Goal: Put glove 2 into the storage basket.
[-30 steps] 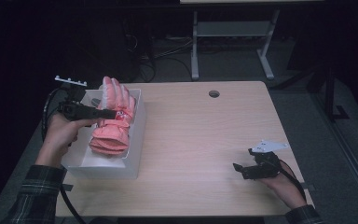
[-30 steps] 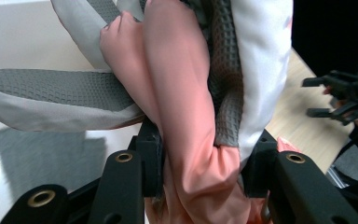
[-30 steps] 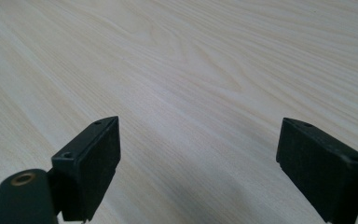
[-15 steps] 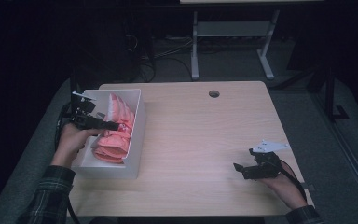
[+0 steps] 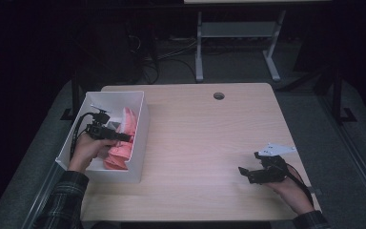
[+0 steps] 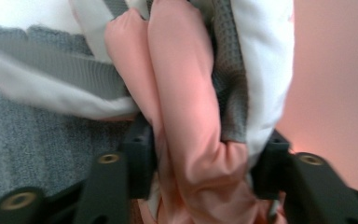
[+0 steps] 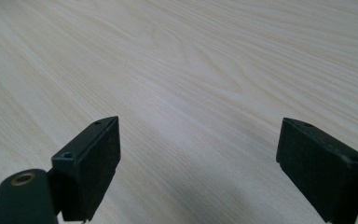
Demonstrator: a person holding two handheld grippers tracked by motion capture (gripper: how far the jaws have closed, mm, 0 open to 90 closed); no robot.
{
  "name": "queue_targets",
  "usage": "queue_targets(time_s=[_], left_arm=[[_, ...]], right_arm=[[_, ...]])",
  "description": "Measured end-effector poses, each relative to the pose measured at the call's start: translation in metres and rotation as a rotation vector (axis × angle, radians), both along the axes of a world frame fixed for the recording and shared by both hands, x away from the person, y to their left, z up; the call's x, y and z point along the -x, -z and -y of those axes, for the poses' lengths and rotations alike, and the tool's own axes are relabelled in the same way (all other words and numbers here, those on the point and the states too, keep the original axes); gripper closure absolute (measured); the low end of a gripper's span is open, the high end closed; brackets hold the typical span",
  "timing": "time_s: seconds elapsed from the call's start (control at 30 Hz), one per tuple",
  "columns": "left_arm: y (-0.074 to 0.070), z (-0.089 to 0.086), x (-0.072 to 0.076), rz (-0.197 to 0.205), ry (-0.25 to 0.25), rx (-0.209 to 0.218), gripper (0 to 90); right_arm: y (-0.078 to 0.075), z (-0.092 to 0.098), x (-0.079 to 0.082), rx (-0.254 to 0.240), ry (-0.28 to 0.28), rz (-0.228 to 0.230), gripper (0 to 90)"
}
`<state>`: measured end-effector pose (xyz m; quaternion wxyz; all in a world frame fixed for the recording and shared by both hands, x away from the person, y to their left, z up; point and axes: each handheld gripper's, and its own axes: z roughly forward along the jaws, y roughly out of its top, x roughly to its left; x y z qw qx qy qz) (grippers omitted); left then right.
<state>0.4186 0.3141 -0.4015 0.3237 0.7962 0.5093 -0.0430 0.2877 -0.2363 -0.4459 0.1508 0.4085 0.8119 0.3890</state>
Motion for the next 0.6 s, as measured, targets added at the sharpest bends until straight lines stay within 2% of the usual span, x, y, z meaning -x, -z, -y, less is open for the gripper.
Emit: queue_targets(time_s=[0.13,0.2,0.4,0.47,0.6], left_arm=[[-0.011,-0.003,0.003,0.059,-0.034,-0.041,24.0],[-0.021,-0.007,0.005,0.101,-0.040,-0.033,16.5],[-0.059,-0.013,0.015,0.207,-0.052,-0.045,15.5],[-0.071,-0.008,0.020,0.244,-0.041,-0.040,15.5],[-0.093,0.011,0.032,0.309,0.014,-0.031,15.5]], right_arm=[[0.000,0.001,0.000,0.003,-0.002,0.005,13.4],[0.000,0.001,0.000,0.000,0.002,0.004,13.4],[0.000,0.001,0.000,-0.003,0.002,0.002,13.4],[0.000,0.001,0.000,-0.001,0.000,0.002,13.4],[0.000,0.000,0.000,0.001,0.004,-0.002,13.4]])
